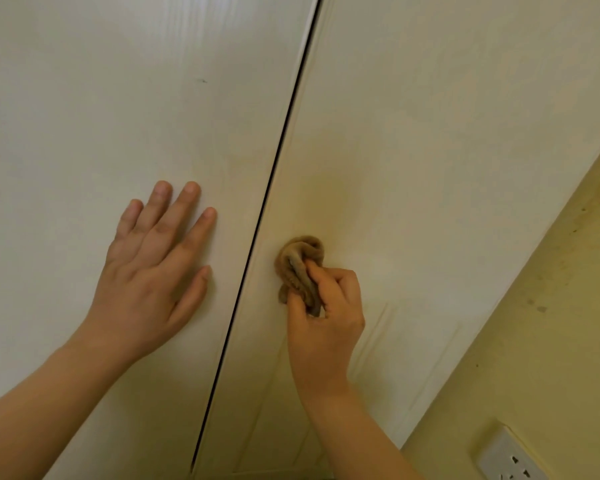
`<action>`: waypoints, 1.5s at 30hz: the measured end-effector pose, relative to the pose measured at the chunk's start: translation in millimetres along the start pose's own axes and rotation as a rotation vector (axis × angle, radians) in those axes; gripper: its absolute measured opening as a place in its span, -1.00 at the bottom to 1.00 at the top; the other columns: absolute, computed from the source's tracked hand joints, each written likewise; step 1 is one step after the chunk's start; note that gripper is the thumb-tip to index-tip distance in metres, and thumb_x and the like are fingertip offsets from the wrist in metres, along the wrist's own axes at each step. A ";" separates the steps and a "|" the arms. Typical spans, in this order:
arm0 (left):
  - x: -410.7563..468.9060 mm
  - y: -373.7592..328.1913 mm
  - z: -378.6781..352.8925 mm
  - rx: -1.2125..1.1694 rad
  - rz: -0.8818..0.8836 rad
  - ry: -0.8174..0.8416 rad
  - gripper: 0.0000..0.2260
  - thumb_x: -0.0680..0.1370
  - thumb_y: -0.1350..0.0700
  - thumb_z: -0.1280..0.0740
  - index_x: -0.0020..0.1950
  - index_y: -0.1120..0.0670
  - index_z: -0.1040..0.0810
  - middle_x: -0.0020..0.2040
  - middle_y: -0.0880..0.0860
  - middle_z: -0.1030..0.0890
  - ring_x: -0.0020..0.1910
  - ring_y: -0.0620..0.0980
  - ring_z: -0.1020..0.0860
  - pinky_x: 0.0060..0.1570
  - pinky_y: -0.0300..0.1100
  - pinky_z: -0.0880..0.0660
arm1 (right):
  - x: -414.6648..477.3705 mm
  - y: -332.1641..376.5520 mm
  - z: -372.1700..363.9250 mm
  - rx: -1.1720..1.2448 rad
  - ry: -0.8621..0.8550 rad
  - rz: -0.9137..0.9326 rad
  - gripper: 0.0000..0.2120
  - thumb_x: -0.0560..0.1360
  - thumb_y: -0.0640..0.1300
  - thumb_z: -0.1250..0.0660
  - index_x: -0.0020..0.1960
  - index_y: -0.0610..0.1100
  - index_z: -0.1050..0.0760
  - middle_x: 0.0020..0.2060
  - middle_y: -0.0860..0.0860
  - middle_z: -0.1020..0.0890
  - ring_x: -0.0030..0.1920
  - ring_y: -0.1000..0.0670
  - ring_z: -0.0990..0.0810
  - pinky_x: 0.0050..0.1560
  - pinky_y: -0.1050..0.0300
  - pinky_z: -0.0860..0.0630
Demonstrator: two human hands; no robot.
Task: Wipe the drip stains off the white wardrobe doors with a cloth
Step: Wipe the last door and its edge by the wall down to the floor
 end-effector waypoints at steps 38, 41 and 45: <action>-3.3 3.9 -7.6 0.015 0.013 -0.037 -0.46 0.60 -0.02 -0.22 0.53 0.22 -0.30 0.56 0.26 -0.21 0.58 0.24 -0.08 0.54 0.15 0.04 | -44.6 -13.1 6.0 -0.123 0.293 0.385 -0.69 0.38 -0.34 -0.36 0.10 -0.19 -0.67 0.03 0.00 -0.54 -0.03 -0.05 -0.57 -0.05 0.11 -0.56; -3.0 1.6 -10.1 0.037 0.033 -0.042 -0.41 0.59 -0.07 -0.25 0.52 0.23 -0.31 0.55 0.27 -0.21 0.56 0.29 -0.10 0.53 0.18 0.04 | 0.2 -3.6 14.3 -0.106 0.062 0.335 -0.61 0.36 -0.45 -0.36 0.15 -0.22 -0.62 -0.01 -0.14 -0.60 -0.01 -0.10 -0.58 0.01 0.04 -0.56; -2.2 -2.6 -11.6 0.038 0.064 -0.041 -0.34 0.57 -0.19 -0.25 0.51 0.23 -0.30 0.55 0.26 -0.21 0.56 0.28 -0.08 0.53 0.18 0.08 | 18.4 -14.6 15.6 -0.149 -0.018 0.251 -0.61 0.38 -0.45 -0.30 0.17 -0.25 -0.61 0.01 -0.15 -0.61 0.03 -0.12 -0.58 -0.01 -0.05 -0.57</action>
Point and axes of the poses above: each hand's wrist, its own x-axis towards the middle knuckle, its own z-axis out of the back of the hand, y = z × x, the point moved 3 cm from there along x, towards the middle knuckle
